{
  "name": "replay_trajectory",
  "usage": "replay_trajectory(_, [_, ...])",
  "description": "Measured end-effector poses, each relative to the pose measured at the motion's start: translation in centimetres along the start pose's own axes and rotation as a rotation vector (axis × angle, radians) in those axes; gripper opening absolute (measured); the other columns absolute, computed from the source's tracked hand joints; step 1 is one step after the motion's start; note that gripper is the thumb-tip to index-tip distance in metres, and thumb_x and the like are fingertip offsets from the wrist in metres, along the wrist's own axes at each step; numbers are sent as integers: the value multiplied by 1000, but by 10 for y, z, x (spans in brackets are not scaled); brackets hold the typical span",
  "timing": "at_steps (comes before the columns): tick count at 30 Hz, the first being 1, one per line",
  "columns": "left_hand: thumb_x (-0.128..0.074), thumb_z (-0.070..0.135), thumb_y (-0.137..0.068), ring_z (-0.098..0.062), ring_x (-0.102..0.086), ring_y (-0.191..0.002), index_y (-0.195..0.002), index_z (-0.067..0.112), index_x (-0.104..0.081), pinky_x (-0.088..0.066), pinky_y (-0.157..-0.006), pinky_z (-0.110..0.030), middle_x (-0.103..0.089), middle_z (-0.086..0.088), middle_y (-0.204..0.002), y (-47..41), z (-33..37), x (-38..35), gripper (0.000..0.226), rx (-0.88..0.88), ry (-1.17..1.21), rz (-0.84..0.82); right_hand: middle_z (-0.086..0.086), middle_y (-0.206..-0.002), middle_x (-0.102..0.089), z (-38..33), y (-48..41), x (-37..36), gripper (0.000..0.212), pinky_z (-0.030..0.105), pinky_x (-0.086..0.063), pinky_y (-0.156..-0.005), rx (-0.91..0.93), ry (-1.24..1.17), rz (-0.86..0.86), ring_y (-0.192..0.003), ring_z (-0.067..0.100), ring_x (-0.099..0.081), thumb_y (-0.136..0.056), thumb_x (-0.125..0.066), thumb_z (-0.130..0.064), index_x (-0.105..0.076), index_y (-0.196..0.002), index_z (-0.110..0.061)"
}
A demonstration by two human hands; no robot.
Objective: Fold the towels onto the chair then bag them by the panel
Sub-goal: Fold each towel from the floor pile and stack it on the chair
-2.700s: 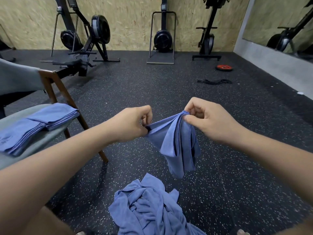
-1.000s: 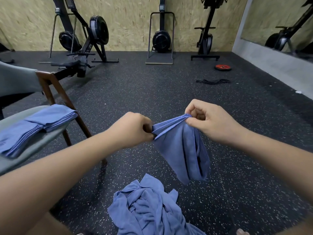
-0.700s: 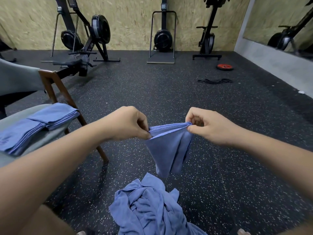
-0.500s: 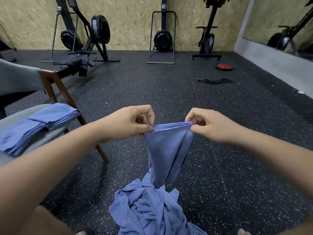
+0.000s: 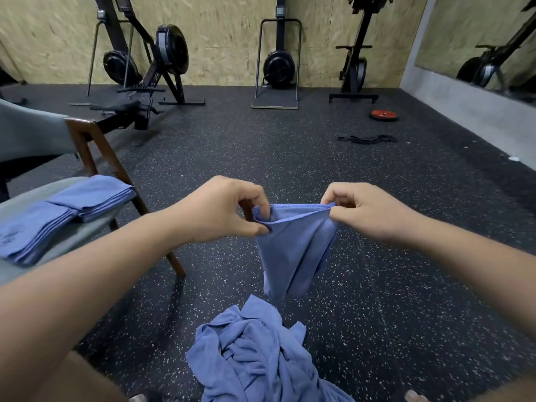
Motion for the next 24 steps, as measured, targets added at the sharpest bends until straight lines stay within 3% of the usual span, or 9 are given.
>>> replay_trajectory(5, [-86, 19, -90, 5, -61, -69, -92, 27, -76, -38, -65, -7, -70, 15, -79, -3, 10, 0, 12, -28, 23, 39, -1, -73, -67, -1, -1, -7, 15, 33, -40, -64, -17, 11, -27, -61, 8, -46, -88, -60, -11, -67, -88, -25])
replay_trajectory(8, [-83, 21, -91, -4, -63, -76, -96, 29, -69, -40, -68, -12, -69, 14, -83, -5, 20, -11, 16, -61, 32, 7, -14, -96, -73, -11, 2, -22, 31, 29, -53, -78, -21, -27, -109, -80, 3, -63, -86, -67, -13, -66, -109, -34])
replay_trajectory(11, [-83, 21, -90, -15, -64, -80, -100, 28, -58, -51, -75, -31, -68, 9, -86, -8, 23, -24, 27, -44, 89, -3, -19, -116, -69, -28, 5, -43, 54, 24, -53, -95, 38, -26, -179, -105, -2, -66, -85, -82, -29, -57, -131, -44])
replay_trajectory(13, [-83, 23, -90, -18, -65, -79, -101, 29, -54, -53, -76, -39, -70, 7, -86, -9, 22, -30, 32, -23, 149, -7, -12, -112, -74, -35, 3, -51, 47, 39, -56, -98, 72, -70, -165, -105, 9, -70, -82, -85, -45, -61, -123, -41])
replay_trajectory(15, [-84, 25, -92, -14, -64, -75, -100, 27, -53, -52, -72, -33, -72, 5, -86, -9, 20, -30, 33, -11, 218, 28, 0, -99, -76, -42, 1, -53, 38, 56, -56, -92, 120, -129, -123, -93, 19, -71, -81, -80, -53, -65, -110, -32])
replay_trajectory(17, [-85, 28, -93, -8, -60, -71, -99, 24, -53, -48, -69, -25, -72, 5, -86, -7, 16, -25, 32, 24, 303, 100, 10, -88, -73, -43, -2, -47, 32, 56, -54, -80, 152, -163, -75, -77, 17, -59, -83, -76, -52, -66, -99, -26])
replay_trajectory(19, [-84, 32, -93, -9, -58, -68, -100, 20, -54, -48, -65, -28, -74, 4, -89, -5, 9, -21, 33, 75, 391, 170, 13, -82, -69, -46, -3, -39, 26, 53, -49, -71, 180, -169, -51, -72, 16, -52, -87, -76, -47, -67, -94, -24])
replay_trajectory(22, [-84, 40, -92, -7, -53, -64, -95, 16, -55, -44, -62, -26, -69, 9, -82, 0, 5, -24, 37, 92, 451, 211, 12, -89, -74, -48, -3, -21, 22, 58, -53, -79, 203, -181, 5, -76, 27, -63, -91, -77, -41, -68, -96, -22])
replay_trajectory(24, [-85, 40, -91, 0, -51, -63, -89, 16, -57, -42, -62, -20, -61, 16, -72, 1, 4, -32, 37, 81, 405, 203, 8, -92, -77, -46, -4, -7, 14, 57, -54, -84, 214, -210, 44, -82, 25, -70, -95, -79, -30, -69, -96, -20])
Point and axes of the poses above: each hand's wrist, its own y-axis away from the middle knuckle, its own x-axis out of the back of the hand, z = x × y, the point moved 10 cm from there along -y, towards the middle knuckle
